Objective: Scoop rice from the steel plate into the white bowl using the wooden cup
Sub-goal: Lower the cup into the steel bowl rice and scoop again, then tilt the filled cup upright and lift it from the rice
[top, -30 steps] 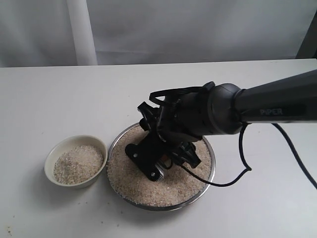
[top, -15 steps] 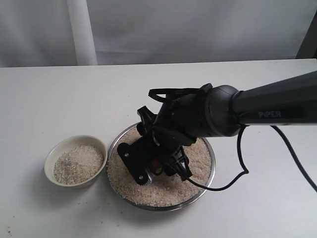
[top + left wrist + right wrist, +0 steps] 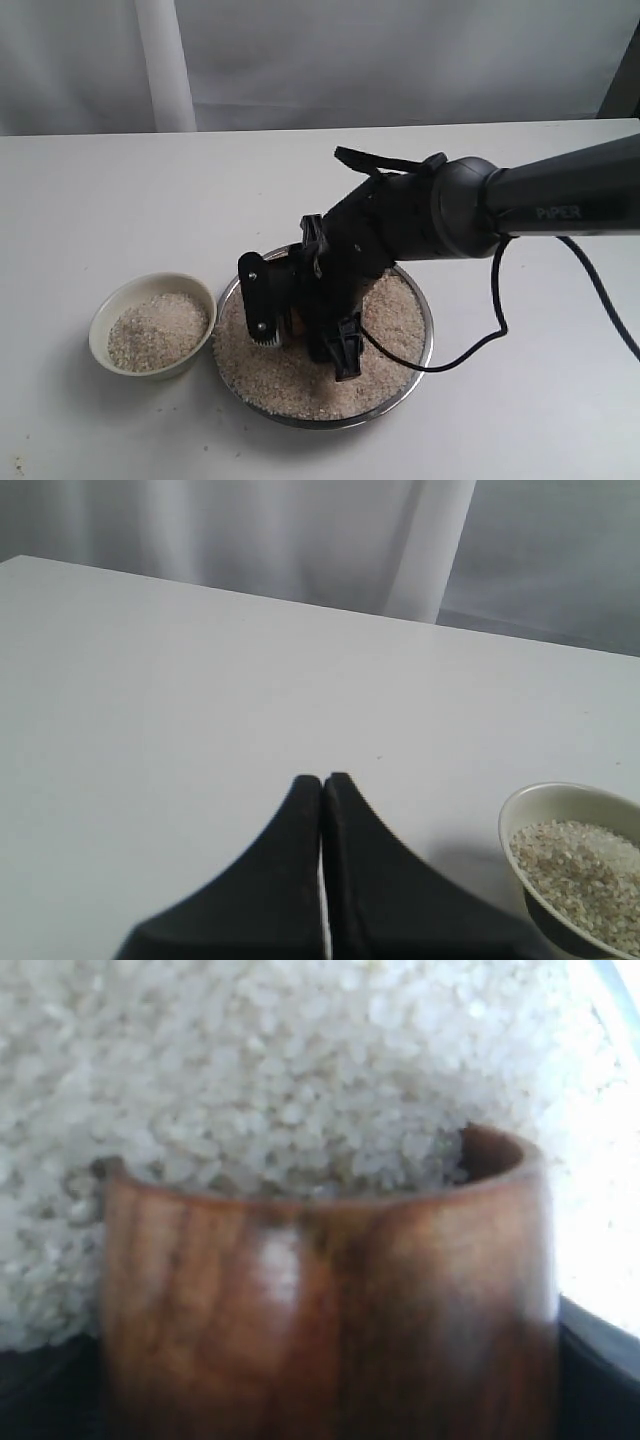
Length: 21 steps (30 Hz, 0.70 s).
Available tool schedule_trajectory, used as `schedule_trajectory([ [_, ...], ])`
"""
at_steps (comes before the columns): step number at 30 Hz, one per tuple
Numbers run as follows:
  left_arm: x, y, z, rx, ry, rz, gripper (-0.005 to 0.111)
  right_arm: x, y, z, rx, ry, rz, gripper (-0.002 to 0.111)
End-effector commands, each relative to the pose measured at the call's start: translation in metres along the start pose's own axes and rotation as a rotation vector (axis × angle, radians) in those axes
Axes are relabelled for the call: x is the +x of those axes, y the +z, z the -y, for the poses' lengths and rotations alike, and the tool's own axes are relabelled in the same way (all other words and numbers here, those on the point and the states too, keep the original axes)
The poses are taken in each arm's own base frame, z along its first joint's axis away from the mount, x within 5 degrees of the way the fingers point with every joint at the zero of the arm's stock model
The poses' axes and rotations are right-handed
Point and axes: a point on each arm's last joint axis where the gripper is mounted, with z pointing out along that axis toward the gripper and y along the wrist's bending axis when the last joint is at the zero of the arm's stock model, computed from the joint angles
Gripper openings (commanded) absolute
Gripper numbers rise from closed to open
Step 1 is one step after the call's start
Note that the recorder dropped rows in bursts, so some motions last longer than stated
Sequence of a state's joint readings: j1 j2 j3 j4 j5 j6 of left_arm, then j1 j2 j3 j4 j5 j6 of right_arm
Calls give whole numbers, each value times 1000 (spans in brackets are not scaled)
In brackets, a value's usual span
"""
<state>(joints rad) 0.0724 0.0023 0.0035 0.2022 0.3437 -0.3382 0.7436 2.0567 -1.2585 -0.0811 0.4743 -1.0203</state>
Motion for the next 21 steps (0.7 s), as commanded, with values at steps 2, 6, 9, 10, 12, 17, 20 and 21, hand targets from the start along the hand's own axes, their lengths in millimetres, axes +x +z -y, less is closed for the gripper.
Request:
schedule_trajectory([
  [2, -2, -1, 1, 7, -7, 11, 0, 7, -2, 4, -56, 177, 99, 0],
  [6, -2, -1, 1, 7, -7, 11, 0, 11, -2, 7, -80, 261, 155, 0],
  [9, -2, -1, 1, 7, -7, 11, 0, 14, -3, 10, -87, 307, 182, 0],
  [10, -2, -1, 1, 7, -7, 11, 0, 15, -3, 10, -93, 321, 192, 0],
  [12, -2, -1, 1, 7, -7, 11, 0, 15, -4, 10, -109, 344, 217, 0],
  [17, -2, -1, 1, 7, -7, 11, 0, 18, -5, 13, -123, 375, 258, 0],
  [20, -2, -1, 1, 7, -7, 11, 0, 23, -5, 16, -117, 387, 270, 0],
  [21, -2, -1, 1, 7, -7, 11, 0, 25, -5, 16, -118, 389, 275, 0],
])
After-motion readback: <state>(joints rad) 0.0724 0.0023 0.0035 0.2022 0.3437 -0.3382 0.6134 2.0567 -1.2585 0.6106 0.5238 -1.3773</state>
